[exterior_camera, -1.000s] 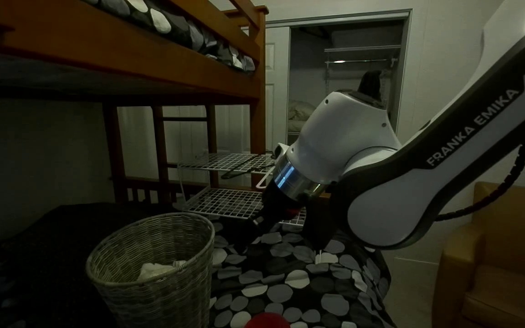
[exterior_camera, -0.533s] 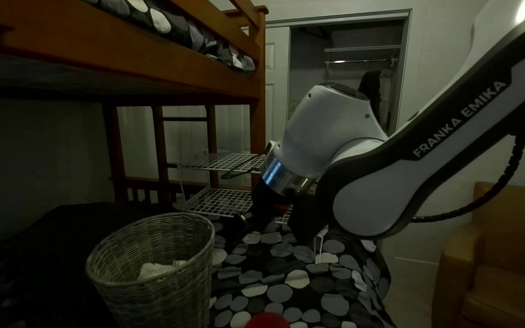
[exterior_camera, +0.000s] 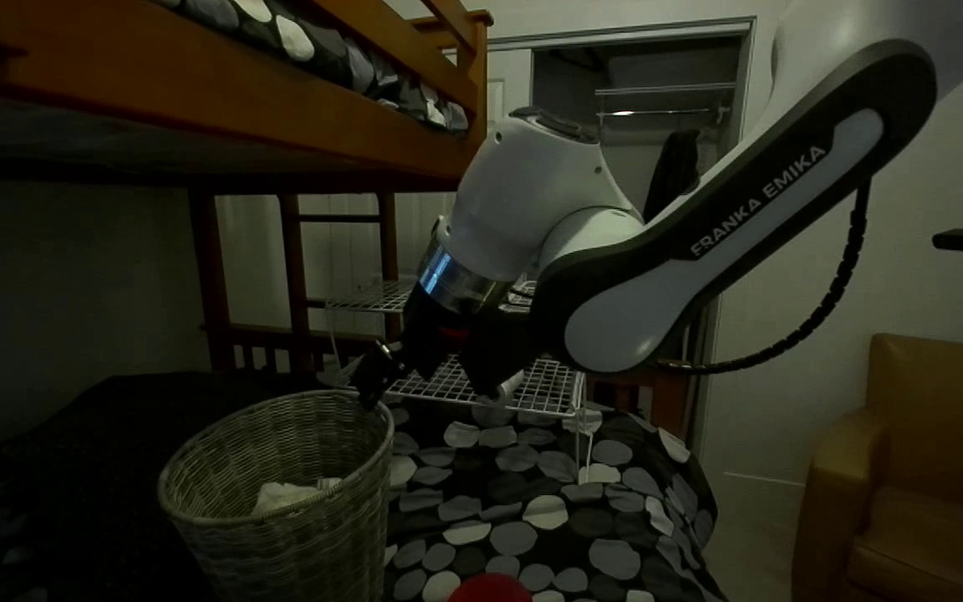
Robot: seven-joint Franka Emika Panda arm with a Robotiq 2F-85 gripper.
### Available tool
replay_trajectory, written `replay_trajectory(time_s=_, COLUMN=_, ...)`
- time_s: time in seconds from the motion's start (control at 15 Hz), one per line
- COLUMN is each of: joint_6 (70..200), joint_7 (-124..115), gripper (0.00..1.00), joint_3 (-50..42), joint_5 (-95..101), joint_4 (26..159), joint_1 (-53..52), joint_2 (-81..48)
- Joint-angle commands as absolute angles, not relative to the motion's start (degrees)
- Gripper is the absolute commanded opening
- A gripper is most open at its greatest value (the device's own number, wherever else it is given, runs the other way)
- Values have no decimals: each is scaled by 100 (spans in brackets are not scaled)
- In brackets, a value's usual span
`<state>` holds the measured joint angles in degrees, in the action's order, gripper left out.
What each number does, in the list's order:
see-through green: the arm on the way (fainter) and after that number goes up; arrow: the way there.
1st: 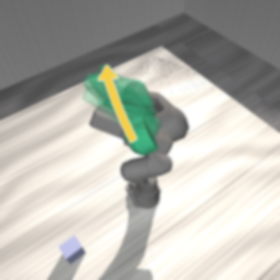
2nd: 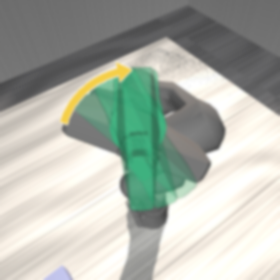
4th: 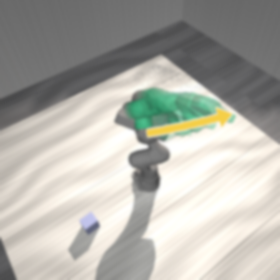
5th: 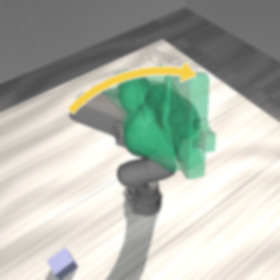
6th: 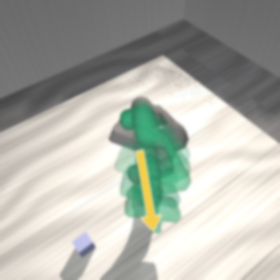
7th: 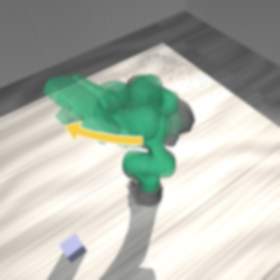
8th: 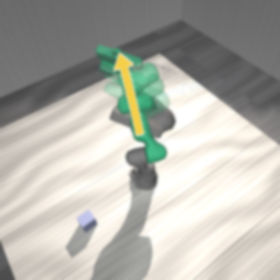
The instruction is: Pick up the sun glasses from the basket and put them in the red bowl
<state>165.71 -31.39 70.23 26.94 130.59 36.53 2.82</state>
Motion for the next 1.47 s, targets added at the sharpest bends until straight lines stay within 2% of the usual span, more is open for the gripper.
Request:
replay_trajectory(time_s=0.0, joint_6=16570, joint_7=-3303, gripper=100, joint_3=7117, joint_5=2950, joint_4=13012, joint_1=3743, joint_2=163)
replay_trajectory(time_s=0.67, joint_6=16425, joint_7=-3635, gripper=100, joint_3=7045, joint_5=4177, joint_4=12841, joint_1=3490, joint_2=-653)
replay_trajectory(time_s=1.0, joint_6=15773, joint_7=-4638, gripper=100, joint_3=6138, joint_5=5833, joint_4=12423, joint_1=2389, joint_2=-1383)
replay_trajectory(time_s=1.4, joint_6=14145, joint_7=-6094, gripper=100, joint_3=4927, joint_5=7628, joint_4=10891, joint_1=485, joint_2=-3172)
